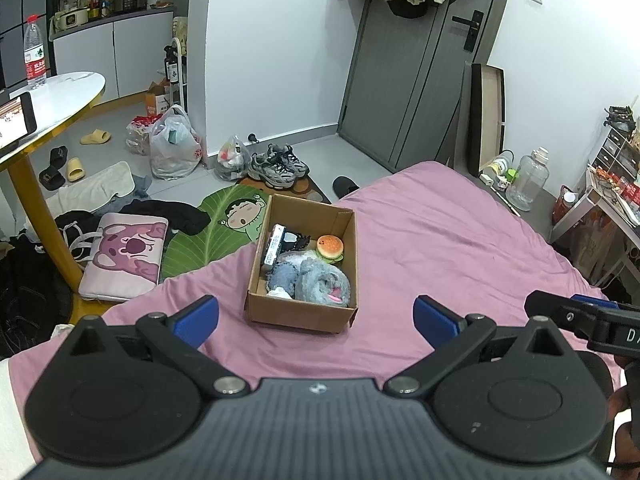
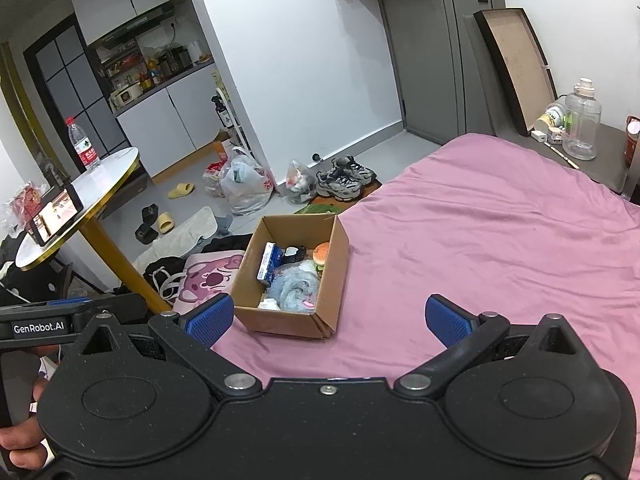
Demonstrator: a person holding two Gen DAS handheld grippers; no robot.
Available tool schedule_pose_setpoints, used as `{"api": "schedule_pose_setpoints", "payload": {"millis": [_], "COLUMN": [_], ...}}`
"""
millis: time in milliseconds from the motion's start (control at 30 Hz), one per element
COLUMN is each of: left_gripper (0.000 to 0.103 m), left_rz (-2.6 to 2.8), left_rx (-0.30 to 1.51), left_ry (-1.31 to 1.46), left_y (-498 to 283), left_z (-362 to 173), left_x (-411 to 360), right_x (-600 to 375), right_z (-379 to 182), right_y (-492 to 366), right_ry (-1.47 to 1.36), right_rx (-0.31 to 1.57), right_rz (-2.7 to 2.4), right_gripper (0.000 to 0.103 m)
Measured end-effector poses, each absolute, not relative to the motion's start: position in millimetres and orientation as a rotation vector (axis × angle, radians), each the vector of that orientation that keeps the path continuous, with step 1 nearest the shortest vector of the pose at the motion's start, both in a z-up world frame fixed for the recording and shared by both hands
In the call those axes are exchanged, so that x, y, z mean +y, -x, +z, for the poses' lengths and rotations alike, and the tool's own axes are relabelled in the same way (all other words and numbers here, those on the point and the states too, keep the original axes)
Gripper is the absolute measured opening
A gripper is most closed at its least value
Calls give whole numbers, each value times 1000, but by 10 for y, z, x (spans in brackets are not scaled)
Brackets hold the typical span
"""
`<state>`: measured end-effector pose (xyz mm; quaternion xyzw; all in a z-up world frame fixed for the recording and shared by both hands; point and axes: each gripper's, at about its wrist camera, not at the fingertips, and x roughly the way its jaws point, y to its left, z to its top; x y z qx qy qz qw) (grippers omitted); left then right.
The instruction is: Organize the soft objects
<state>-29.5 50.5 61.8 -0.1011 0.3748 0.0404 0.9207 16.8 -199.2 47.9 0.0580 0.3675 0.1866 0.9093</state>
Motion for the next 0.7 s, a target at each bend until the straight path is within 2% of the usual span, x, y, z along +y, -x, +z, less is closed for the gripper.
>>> {"api": "schedule_pose_setpoints", "payload": {"millis": [700], "left_gripper": [103], "left_rz": [97], "left_rx": [735], "left_ry": [210], "left_y": [257], "left_z": [502], "left_x": [494], "right_x": [-1985], "right_z": [338], "right_y": [-241], "right_ry": [-114], "right_rx": [779], "right_rz": [378], "right_gripper": [103]}}
